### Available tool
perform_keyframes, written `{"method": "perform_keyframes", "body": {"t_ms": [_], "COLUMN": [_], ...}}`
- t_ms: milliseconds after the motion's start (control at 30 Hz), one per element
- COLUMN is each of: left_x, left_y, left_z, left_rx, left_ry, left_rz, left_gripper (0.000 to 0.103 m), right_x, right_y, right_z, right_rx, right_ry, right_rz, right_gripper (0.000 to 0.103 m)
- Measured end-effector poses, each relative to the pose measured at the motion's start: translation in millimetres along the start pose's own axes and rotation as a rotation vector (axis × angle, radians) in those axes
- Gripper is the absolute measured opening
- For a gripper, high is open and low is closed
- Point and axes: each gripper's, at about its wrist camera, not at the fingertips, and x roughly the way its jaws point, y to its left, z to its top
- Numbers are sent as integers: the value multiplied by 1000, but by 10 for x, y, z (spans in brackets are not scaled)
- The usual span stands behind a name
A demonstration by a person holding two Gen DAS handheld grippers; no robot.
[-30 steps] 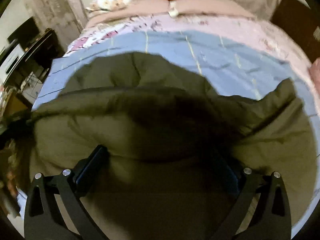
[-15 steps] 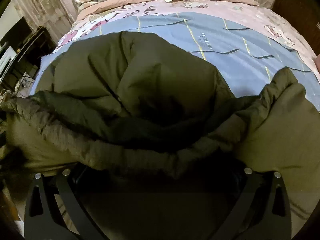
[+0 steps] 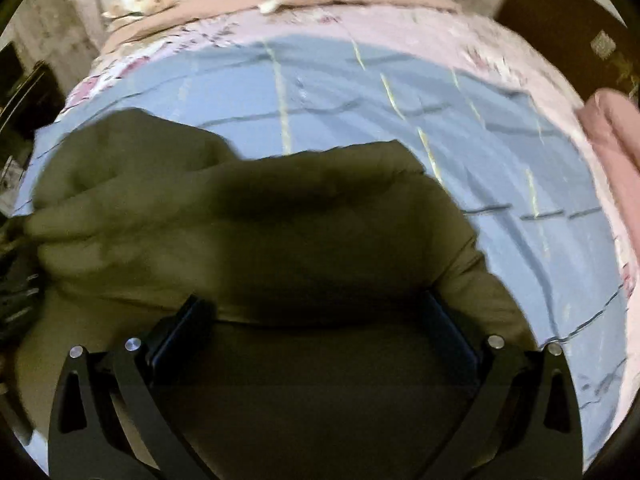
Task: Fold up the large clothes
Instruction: 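Lay the folded half onto the jacket and press it flat with both grippers, then open both grippers and withdraw them from the folded jacket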
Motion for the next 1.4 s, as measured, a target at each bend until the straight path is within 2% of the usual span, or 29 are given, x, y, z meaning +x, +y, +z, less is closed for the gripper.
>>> {"method": "perform_keyframes", "body": {"t_ms": [100, 167, 267, 300, 400, 500, 533, 667, 767, 867, 933, 967, 1033, 1167, 1267, 1400], "left_x": [-164, -367, -690, -710, -448, -77, -18, 107, 166, 110, -52, -153, -414, -949, -935, -611], "left_y": [207, 399, 816, 944, 1343, 1586, 1602, 1437, 1466, 1544, 1573, 1589, 1617, 1645, 1662, 1660], "left_z": [17, -29, -220, -284, -463, -497, -486, -405, -379, -461, -534, -575, -700, -1135, -1359, -1387], "left_rx": [-35, -51, -59, -67, -94, -200, -207, -156, -164, -198, -191, -183, -160, -110, -101, -121], "left_ry": [-6, -38, -102, -95, -31, 52, 53, 45, 49, 38, 4, -14, -56, -125, -96, -48], "left_rz": [-75, -85, -11, 5, 97, 28, 29, 76, 73, 44, 38, 25, -21, -38, -27, -28], "left_gripper": [101, 101, 101, 101, 101, 101, 101, 101, 101, 101, 101, 101, 101, 101, 101, 101], "right_x": [216, 273, 295, 296, 228, -27, -178, -869, -1145, -964, -593, -476, -284, -136, -94, -96], "right_y": [-136, -118, -126, -133, -107, -73, -73, 1, 76, 44, -21, -47, -67, -43, -12, -6], "right_z": [-7, -28, -62, -76, -85, -108, -130, -285, -523, -717, -789, -810, -826, -801, -795, -798], "right_rx": [76, 66, 68, 74, 71, 67, 76, 18, -51, -68, -68, -65, -62, -40, -46, -55], "right_ry": [37, 35, 16, 12, -4, -53, -80, -191, -190, -147, -65, -47, -43, -39, -37, -27], "right_rz": [50, 45, 56, 62, 60, 44, 53, 104, 80, 35, 3, 16, 46, 52, 43, 41], "right_gripper": [102, 102, 102, 102, 102, 102, 102, 102, 102, 102, 102, 102, 102, 102, 102, 102]}}
